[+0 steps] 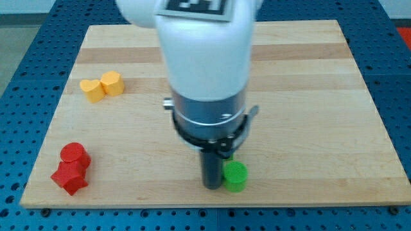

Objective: Move green circle to the bottom right

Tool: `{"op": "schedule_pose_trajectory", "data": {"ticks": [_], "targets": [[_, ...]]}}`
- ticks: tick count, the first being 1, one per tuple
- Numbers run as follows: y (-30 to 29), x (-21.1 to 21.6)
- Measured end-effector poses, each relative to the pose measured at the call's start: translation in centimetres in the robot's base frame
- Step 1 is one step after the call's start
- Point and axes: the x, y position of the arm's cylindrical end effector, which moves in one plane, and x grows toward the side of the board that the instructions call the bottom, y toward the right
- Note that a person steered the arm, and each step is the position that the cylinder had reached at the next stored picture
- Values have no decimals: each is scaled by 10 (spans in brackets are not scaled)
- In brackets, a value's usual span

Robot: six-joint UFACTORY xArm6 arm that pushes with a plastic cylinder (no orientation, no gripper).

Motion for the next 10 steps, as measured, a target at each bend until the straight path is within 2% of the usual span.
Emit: {"op": "schedule_pose_trajectory", "data": {"ticks": [3, 6, 7, 9, 10], "targets": [[118, -8], [140, -9], [135, -25], [188, -11], [191, -11]]}}
